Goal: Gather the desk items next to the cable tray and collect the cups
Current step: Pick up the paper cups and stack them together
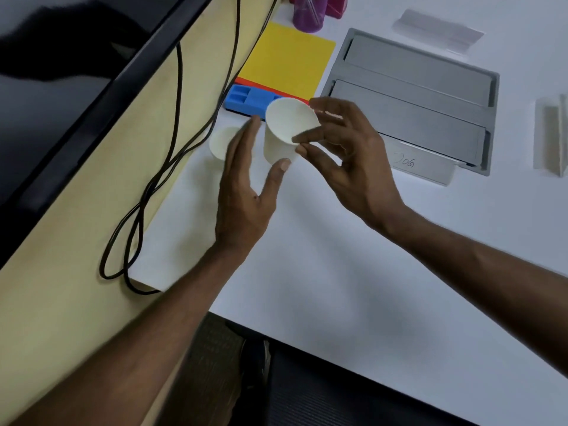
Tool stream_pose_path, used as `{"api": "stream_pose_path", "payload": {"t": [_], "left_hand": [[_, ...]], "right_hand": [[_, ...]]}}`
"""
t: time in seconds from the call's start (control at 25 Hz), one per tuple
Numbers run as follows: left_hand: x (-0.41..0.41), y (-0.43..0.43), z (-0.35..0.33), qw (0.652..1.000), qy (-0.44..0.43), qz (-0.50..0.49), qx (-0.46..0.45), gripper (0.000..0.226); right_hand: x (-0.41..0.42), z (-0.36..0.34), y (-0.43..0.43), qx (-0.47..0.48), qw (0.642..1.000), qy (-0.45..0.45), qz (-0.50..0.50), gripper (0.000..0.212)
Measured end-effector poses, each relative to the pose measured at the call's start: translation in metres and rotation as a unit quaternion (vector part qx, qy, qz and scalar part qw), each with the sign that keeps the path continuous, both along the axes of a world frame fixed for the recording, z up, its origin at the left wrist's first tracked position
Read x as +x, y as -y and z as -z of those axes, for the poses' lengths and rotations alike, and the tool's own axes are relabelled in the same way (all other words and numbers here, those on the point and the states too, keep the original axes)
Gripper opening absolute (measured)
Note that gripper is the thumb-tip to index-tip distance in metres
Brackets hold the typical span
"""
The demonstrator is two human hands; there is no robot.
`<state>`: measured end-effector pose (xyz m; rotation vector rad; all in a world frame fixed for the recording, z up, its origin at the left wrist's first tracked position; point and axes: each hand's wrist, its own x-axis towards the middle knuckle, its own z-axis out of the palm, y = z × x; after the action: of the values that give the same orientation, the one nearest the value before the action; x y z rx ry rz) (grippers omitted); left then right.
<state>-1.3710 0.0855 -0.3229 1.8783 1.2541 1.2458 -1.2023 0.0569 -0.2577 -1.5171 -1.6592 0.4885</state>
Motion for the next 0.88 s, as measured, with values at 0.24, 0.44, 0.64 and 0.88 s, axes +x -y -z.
{"api": "stream_pose_path", "payload": {"t": [0.24,0.44,0.64,0.88], "left_hand": [[0.038,0.027,0.001,0.988,-0.005,0.133,-0.076,0.064],[0.069,0.057,0.021,0.961,0.017,0.243,-0.132,0.064],[0.082,0.075,0.037,0.939,-0.003,0.301,-0.168,0.059],[0.084,0.089,0.049,0.922,-0.050,0.332,-0.193,0.064]], "right_hand": [[0.045,0.007,0.073,-0.086,0.993,-0.065,0.048,0.030],[0.082,0.020,0.119,-0.153,0.973,-0.131,0.110,0.071],[0.094,0.042,0.155,-0.176,0.963,-0.140,0.147,0.072],[0.091,0.058,0.176,-0.185,0.959,-0.128,0.172,0.073]]}}
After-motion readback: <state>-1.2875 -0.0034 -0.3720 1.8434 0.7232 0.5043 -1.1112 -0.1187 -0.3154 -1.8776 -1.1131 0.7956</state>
